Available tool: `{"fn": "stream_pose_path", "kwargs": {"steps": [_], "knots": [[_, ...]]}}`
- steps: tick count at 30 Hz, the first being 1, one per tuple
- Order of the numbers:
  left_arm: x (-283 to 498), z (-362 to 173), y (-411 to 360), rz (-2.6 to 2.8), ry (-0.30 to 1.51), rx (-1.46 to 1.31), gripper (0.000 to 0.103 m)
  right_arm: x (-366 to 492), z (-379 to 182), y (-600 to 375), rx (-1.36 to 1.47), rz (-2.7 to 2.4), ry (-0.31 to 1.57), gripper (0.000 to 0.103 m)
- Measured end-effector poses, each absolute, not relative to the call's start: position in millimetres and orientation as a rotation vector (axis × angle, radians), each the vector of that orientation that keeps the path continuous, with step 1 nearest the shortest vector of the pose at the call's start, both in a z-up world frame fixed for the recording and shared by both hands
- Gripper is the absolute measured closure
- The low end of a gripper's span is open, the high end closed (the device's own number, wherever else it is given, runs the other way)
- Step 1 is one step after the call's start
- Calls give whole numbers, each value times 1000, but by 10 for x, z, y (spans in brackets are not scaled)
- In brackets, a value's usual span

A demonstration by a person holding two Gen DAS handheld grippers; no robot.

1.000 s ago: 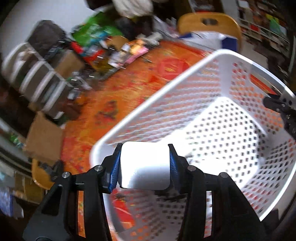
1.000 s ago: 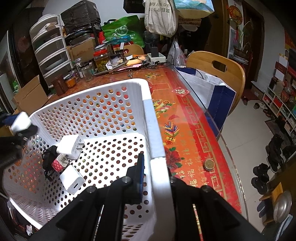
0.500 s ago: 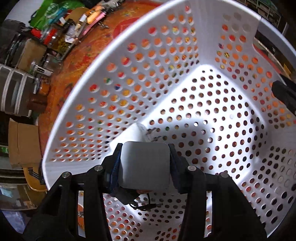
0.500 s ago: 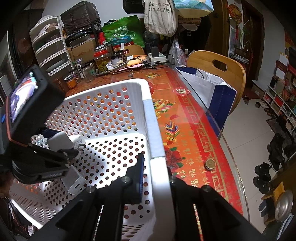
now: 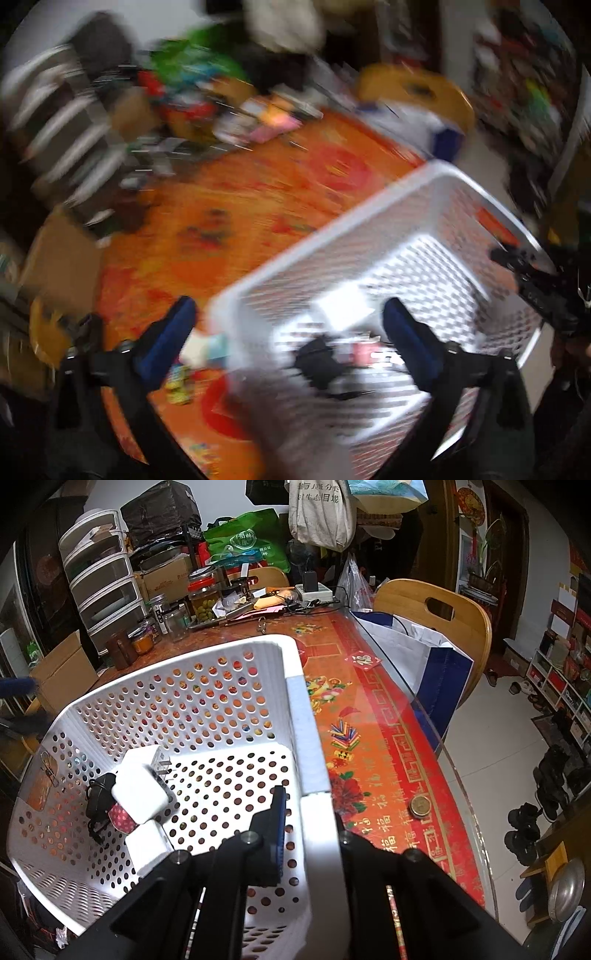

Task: Organize rigid objects
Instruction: 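Carry the white charger into the basket and open the left tool, then grasp the yellow toy car with the left tool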

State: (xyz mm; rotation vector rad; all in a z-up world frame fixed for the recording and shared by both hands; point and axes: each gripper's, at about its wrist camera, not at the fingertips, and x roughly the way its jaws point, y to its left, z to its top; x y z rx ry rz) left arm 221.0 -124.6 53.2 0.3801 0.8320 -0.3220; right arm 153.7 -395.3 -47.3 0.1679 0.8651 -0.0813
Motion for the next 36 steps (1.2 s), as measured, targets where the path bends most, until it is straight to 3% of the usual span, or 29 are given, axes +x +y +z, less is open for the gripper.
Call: {"fn": "stream_pose_path", "kwargs": {"steps": [5, 9, 17, 19, 20, 21, 25, 26, 36], "knots": [[2322, 332, -9, -106, 852, 231, 0, 1534, -470, -3949, 168, -81, 865, 92], [2539, -359, 784, 67, 989, 170, 0, 1545, -464, -3952, 162, -77, 864, 92], [2736, -975, 1026, -62, 1074, 27, 5, 1547, -463, -3977, 169, -87, 872, 92], [2799, -1041, 970, -76, 1086, 32, 22, 1546, -462, -3976, 172, -87, 872, 92], [2820, -1097, 888, -72, 1098, 34, 46, 1547, -462, -3978, 169, -89, 873, 92], [2831, -1146, 884, -73, 1109, 30, 56, 1547, -463, -3978, 168, -91, 874, 92], [2906, -1272, 779, -75, 1106, 4, 63, 1547, -458, -3976, 160, -98, 879, 92], [2900, -1270, 745, -81, 1099, 6, 73, 1547, -459, -3979, 159, -99, 880, 92], [2520, -680, 670, 130, 821, 125, 74, 1547, -455, -3972, 154, -99, 878, 92]]}}
